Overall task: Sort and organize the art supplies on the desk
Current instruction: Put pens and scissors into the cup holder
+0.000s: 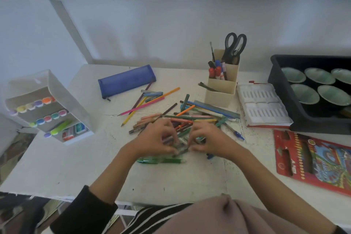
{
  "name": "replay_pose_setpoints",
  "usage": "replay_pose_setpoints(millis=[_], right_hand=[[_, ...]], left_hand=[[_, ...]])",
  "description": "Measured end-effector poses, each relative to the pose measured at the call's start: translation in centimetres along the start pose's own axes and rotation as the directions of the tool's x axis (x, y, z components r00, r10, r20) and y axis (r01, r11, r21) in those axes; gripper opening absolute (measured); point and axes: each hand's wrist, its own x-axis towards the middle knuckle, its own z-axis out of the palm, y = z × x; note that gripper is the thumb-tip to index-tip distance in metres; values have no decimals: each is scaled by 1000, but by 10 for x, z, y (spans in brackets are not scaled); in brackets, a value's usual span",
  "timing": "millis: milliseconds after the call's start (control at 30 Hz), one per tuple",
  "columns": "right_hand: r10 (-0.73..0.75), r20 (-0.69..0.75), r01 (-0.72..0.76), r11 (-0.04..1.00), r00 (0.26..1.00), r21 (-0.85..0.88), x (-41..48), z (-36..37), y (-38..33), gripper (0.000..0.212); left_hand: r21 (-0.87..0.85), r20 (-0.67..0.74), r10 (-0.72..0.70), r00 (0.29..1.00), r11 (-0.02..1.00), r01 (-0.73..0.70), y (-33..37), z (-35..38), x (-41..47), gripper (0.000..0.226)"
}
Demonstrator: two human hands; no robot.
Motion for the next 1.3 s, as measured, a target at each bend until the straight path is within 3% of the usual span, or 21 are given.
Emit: replay_pose_setpoints(millis=[100, 300, 433, 533, 567, 633, 767, 1033, 1300], right_hand=[[-20, 40, 26, 987, 999, -156, 3, 17, 1, 20], [-35, 11, 36, 920, 999, -391, -1, 27, 6, 26], [-44, -28, 29, 914, 999, -405, -4, 28, 3, 26], [-41, -6, 34, 903, 999, -429, -4, 29, 1, 24], [-38, -2, 33, 898, 999, -438, -3, 29, 1, 23], [-35, -14, 25, 895, 999, -446, -3, 30, -2, 22], [-50, -62, 12, 865, 997, -501, -4, 34, -2, 30], [-127, -186, -9, 802, 974, -598, -1, 41, 0, 25], [-207, -281, 13, 825, 937, -565, 5, 42, 0, 25]], left_hand=[[146, 122, 14, 992, 989, -32, 1, 23, -12, 48], [189, -109, 25, 994, 982, -4, -13, 28, -19, 27], [286, -297, 40, 954, 957, 49, -23, 40, -29, 40], [288, -404, 31, 914, 953, 95, -27, 46, -31, 8], [287, -423, 33, 906, 953, 99, -25, 47, -31, 12], [298, -417, 40, 908, 950, 95, -21, 50, -29, 22], [308, -414, -13, 910, 939, 154, -8, 52, -25, 13], [341, -182, -110, 977, 925, 167, 1, 37, -13, 26], [75, -380, -46, 924, 994, 81, -11, 41, -15, 15]])
